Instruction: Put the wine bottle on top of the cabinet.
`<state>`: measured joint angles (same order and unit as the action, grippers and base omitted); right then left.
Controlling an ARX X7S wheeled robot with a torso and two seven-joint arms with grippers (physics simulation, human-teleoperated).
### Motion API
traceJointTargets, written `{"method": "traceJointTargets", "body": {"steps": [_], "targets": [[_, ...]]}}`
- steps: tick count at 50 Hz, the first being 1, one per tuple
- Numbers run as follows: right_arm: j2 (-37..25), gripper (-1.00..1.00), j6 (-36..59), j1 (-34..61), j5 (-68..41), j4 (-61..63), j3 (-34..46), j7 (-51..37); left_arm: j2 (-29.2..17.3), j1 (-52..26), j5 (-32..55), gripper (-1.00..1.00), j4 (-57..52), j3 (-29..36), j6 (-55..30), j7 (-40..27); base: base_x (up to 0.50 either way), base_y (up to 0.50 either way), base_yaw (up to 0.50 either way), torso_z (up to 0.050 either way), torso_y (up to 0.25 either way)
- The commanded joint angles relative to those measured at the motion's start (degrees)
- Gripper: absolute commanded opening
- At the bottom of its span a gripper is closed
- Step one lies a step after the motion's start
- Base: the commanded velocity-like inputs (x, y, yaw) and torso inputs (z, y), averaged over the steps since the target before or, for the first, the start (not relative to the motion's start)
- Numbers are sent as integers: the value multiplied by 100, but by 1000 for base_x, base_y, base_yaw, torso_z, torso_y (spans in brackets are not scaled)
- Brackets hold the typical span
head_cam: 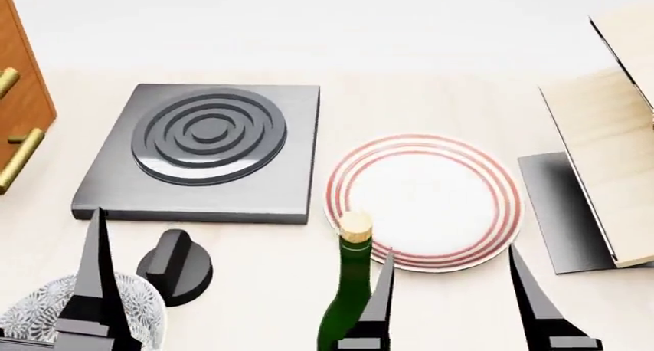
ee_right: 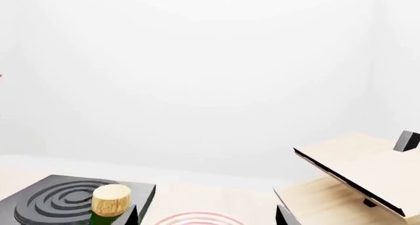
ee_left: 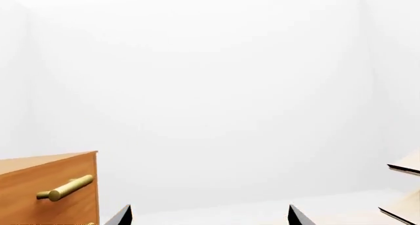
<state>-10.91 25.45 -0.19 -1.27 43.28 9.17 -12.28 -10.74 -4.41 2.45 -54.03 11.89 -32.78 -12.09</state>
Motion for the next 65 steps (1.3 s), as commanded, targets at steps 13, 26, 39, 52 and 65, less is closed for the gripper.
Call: {"method": "traceJointTargets", "body": {"steps": [13, 26, 39, 52, 65], "targets": [[-180, 100, 21, 10, 57, 39, 203, -120, -117, -50, 105, 100, -105, 29, -95, -152, 0, 500, 0, 0, 0], [-224, 100, 12, 15, -51, 55, 213, -171, -166, -70, 153, 100, -104, 80, -109, -223, 0, 500, 0, 0, 0], [-257, 100, -70, 14, -212, 37, 181, -208, -209, -82, 215, 100, -93, 111, -105, -286, 0, 115, 0, 0, 0], [-393, 100, 59, 51, -538, 94, -540, -366, -264, -82, 262, 100, -88, 141, -110, -345, 0, 0, 0, 0, 0], [-639, 100, 606, 491, -877, 182, -1263, -452, -298, -91, 279, 100, -50, 204, -75, -415, 0, 0, 0, 0, 0]]}}
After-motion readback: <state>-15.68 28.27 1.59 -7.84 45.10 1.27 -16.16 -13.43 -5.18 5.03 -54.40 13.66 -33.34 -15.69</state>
